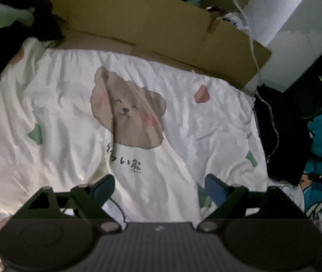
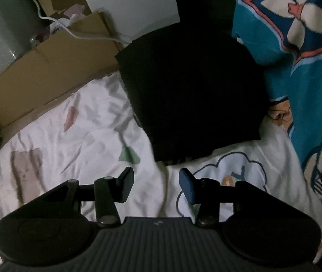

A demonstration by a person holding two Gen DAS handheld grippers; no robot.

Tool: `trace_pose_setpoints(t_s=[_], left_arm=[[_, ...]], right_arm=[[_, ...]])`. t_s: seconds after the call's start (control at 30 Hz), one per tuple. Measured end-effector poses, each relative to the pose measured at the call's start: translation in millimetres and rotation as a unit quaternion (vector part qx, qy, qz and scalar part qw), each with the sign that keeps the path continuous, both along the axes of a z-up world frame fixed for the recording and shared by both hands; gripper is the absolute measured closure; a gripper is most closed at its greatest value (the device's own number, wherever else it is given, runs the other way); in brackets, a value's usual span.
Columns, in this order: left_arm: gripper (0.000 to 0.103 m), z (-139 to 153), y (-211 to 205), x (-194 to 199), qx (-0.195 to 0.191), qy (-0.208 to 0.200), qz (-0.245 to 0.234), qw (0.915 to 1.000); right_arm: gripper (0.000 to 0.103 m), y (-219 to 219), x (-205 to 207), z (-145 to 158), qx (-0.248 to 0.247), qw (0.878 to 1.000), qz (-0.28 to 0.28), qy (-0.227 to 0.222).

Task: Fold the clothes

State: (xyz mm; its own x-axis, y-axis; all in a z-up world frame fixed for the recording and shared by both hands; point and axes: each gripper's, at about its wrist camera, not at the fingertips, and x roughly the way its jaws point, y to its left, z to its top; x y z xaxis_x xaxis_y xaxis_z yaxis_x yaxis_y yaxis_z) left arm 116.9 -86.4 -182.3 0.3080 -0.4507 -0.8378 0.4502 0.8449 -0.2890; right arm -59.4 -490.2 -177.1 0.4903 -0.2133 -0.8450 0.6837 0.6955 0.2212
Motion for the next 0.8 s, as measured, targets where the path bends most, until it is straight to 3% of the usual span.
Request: trace_pose_setpoints(t_s=[0.13, 0.23, 0.37, 0.5, 0.73, 0.8], left_arm=[[0.015, 28.0, -3.1, -7.3, 0.001, -0.017, -0.014, 0.9998], [0.015, 50.7, -5.9, -13.1, 0.005, -0.029, -0.02, 0.9994], [0.011, 78.2, -13.1, -25.4, 0.034, -0.055, -0.003, 0.9979], [0.011, 101.3, -23.0, -38.4, 0.04, -0.047, -0.018, 0.9979], [0.011, 149.3, -30.0, -66.9, 0.051, -0.051, -0.045, 0.9963], [0.005, 160.3, -25.2, -74.6, 0.044, -0.048, -0.04, 0.9971]], right_arm=[[0.048, 9.8, -7.8, 31.9, -0.002, 1.0, 0.003, 0.001], [0.039, 19.4, -14.7, 54.0, 0.001, 1.0, 0.008, 0.006], [0.032, 31.6, -24.8, 77.5, 0.02, 1.0, 0.002, 0.016], [0.015, 46.9, -35.0, 97.5, 0.039, 0.999, -0.004, 0.016], [0.013, 87.0, -45.1, 137.5, 0.046, 0.999, 0.019, 0.009], [0.009, 97.3, -47.7, 147.4, 0.052, 0.998, 0.027, 0.004]])
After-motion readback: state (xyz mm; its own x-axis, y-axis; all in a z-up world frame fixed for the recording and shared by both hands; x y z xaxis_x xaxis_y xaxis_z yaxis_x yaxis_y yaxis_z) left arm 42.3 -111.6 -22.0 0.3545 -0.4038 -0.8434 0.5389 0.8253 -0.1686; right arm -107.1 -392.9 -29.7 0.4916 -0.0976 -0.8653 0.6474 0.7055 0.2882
